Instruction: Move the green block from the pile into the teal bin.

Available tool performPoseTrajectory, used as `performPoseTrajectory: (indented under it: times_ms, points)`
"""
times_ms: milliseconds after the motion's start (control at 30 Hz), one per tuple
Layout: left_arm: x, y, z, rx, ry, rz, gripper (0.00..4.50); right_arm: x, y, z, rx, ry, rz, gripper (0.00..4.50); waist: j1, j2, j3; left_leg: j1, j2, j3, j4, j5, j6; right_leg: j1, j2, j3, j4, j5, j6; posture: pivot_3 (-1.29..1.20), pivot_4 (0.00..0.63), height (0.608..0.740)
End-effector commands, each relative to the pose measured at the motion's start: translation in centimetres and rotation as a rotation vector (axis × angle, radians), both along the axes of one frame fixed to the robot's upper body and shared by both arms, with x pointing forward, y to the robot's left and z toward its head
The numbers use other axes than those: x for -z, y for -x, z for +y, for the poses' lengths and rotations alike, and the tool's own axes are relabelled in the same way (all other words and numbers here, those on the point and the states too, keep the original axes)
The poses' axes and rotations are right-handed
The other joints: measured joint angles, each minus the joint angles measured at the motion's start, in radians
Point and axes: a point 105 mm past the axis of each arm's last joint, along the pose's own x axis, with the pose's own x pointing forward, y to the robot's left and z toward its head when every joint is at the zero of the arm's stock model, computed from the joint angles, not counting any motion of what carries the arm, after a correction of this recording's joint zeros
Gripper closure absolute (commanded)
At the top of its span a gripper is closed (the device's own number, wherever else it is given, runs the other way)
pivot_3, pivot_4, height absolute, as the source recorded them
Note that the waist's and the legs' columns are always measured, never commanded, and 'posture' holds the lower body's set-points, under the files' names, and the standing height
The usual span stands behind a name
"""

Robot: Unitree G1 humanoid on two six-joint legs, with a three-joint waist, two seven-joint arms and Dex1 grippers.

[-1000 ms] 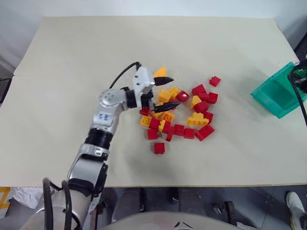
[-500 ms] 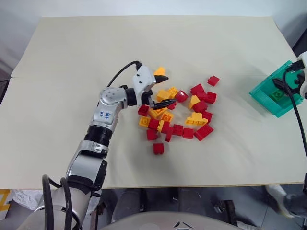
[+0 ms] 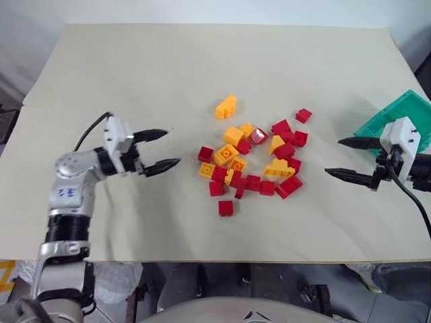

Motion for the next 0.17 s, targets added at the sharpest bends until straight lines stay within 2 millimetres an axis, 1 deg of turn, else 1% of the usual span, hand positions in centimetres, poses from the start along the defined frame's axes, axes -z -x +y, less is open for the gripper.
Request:
performPoseTrajectory:
  times_ms: [33, 167]
  points:
    - [-1.23, 1.1, 1.4, -0.027, 0.039, -0.048, 0.0, -0.5, 0.41, -0.83, -0.025, 0.013, -0.032, 0.03, 0.001, 0.001, 0.001, 0.0, 0.0, 0.0, 0.0, 0.0, 0.0, 0.0, 0.0, 0.0, 0.0, 0.0, 0.0, 0.0, 0.15, 0.74]
    - [-1.46, 1.66, 2.27, -0.066, 0.03, -0.07, 0.0, -0.08, 0.22, -1.07, -0.005, 0.012, -0.051, 0.03, 0.003, 0.001, 0.001, 0.0, 0.0, -0.001, 0.001, 0.0, 0.0, 0.0, -0.002, 0.0, 0.001, 0.0, -0.001, 0.0, 0.15, 0.74]
